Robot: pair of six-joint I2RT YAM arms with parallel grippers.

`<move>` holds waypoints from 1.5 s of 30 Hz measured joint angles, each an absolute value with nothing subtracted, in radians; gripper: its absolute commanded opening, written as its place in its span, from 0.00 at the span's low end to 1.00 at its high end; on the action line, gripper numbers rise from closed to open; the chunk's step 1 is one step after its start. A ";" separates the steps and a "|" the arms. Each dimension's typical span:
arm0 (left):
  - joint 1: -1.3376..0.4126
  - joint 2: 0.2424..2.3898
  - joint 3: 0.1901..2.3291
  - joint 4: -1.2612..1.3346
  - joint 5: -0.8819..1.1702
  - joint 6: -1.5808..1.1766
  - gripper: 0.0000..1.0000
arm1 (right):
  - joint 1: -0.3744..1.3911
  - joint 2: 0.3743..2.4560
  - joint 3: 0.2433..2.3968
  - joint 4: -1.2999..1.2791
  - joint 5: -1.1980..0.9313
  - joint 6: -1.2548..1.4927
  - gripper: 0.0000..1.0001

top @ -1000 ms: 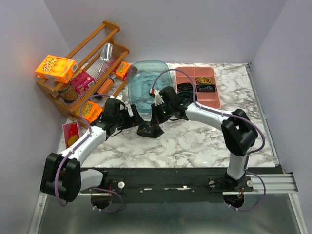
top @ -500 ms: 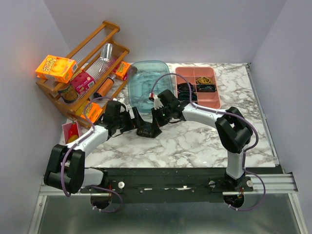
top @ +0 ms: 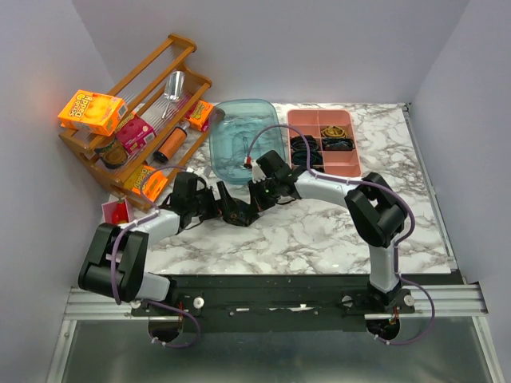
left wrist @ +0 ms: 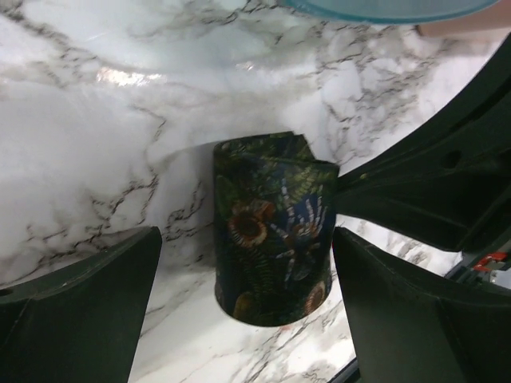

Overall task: Roll the ties
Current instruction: Pick up the tie at the center of the board.

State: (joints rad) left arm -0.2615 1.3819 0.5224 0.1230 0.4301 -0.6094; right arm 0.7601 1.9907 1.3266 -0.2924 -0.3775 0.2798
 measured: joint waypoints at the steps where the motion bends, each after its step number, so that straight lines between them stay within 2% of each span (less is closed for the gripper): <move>1: -0.261 1.393 0.518 0.155 0.447 -0.612 0.91 | 0.760 1.991 1.327 -0.292 -0.378 0.281 0.02; 9: -0.257 1.523 0.469 0.438 0.611 -0.687 0.73 | 0.760 2.004 1.336 -0.292 -0.378 0.291 0.02; 13: -0.251 1.565 0.439 0.547 0.655 -0.729 0.61 | 0.760 2.007 1.336 -0.292 -0.378 0.295 0.02; 22: -0.250 1.570 0.418 0.604 0.680 -0.766 0.36 | 0.760 2.018 1.342 -0.290 -0.379 0.309 0.02; 30: -0.251 1.553 0.418 0.588 0.681 -0.768 0.33 | 0.760 1.994 1.321 -0.279 -0.375 0.317 0.06; 35: -0.251 1.467 0.428 0.520 0.680 -0.749 0.33 | 0.753 1.858 1.259 -0.277 -0.358 0.313 0.10; 36: -0.251 1.448 0.432 0.506 0.679 -0.745 0.33 | 0.748 1.824 1.251 -0.274 -0.358 0.313 0.14; 41: -0.251 1.361 0.439 0.458 0.675 -0.741 0.33 | 0.708 1.687 1.223 -0.230 -0.405 0.311 0.62; 42: -0.251 1.344 0.440 0.445 0.674 -0.740 0.33 | 0.693 1.670 1.212 -0.211 -0.424 0.311 0.81; 44: -0.251 1.309 0.448 0.414 0.674 -0.737 0.33 | 0.666 1.641 1.175 -0.171 -0.476 0.311 0.96; 45: -0.251 1.289 0.450 0.404 0.674 -0.733 0.33 | 0.652 1.632 1.156 -0.156 -0.507 0.299 1.00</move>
